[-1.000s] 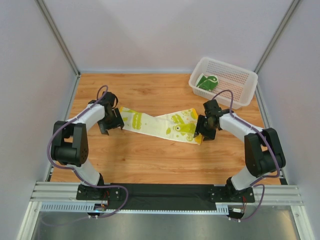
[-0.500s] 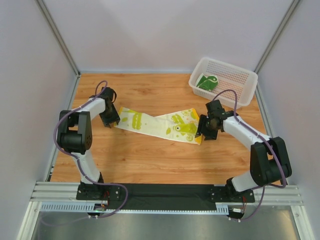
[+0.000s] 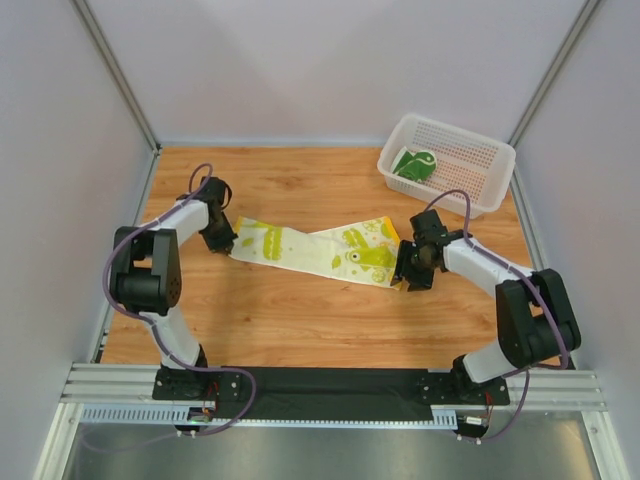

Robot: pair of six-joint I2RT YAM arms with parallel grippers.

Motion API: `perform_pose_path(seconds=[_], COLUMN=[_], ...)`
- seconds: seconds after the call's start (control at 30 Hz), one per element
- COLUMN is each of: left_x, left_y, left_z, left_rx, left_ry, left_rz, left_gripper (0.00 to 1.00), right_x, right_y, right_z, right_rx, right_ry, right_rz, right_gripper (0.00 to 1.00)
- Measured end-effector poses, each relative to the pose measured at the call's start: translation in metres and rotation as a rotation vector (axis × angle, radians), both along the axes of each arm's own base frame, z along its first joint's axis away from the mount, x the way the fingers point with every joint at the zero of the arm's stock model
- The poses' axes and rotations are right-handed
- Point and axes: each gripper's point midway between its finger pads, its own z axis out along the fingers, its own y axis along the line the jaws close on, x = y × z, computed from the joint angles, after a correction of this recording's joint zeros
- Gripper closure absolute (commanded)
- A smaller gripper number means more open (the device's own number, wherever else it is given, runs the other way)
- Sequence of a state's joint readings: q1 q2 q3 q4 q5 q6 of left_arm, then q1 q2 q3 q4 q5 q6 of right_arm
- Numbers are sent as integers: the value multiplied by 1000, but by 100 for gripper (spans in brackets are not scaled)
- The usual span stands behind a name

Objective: Roll the towels
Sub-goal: Flatten the towel

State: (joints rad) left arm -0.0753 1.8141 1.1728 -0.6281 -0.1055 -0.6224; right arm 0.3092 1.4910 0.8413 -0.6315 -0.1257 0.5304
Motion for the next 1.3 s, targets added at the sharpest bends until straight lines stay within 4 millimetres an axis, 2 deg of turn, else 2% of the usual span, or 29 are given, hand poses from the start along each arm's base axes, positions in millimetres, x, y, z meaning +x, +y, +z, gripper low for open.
perform_pose_path(seconds=[0.1,0.33,0.47,0.57,0.6,0.67,0.87,0.97,1.03,1.1,1.17,1.3], left_x=[-11,-32,-42,-54,-57,-62,-66,-59,-44,-23,-5,31], left_y=[1,4,5,6,6,6,6,5,3,1,-1,-9], left_z=[14,58,54,44,41,37,37,51,70,93,113,153], left_rx=[-1,-3,1,4,5,6,5,-1,-5,-9,-13,-34], left_ry=[-19,-124,-111,-72,-61,-46,-34,-43,-76,-131,-169,-233], left_rz=[0,1,0,0,0,0,-1,-11,-23,-34,-48,-97], left_gripper=[97,97,97,97,97,97,100,100,100,100,100,100], right_x=[-5,2,11,18,20,23,25,27,36,56,83,136], right_y=[1,9,12,14,15,17,21,21,24,31,40,56], right_z=[-14,-16,-16,-18,-19,-21,-19,-15,-5,15,40,105], right_rx=[-4,27,28,30,32,41,47,29,25,34,52,87], right_ry=[30,17,12,3,2,-4,-12,6,7,-23,-83,-209], right_rz=[3,-4,-3,-4,-3,-5,3,11,14,19,24,38], right_gripper=[51,51,59,79,89,98,100,100,100,100,100,100])
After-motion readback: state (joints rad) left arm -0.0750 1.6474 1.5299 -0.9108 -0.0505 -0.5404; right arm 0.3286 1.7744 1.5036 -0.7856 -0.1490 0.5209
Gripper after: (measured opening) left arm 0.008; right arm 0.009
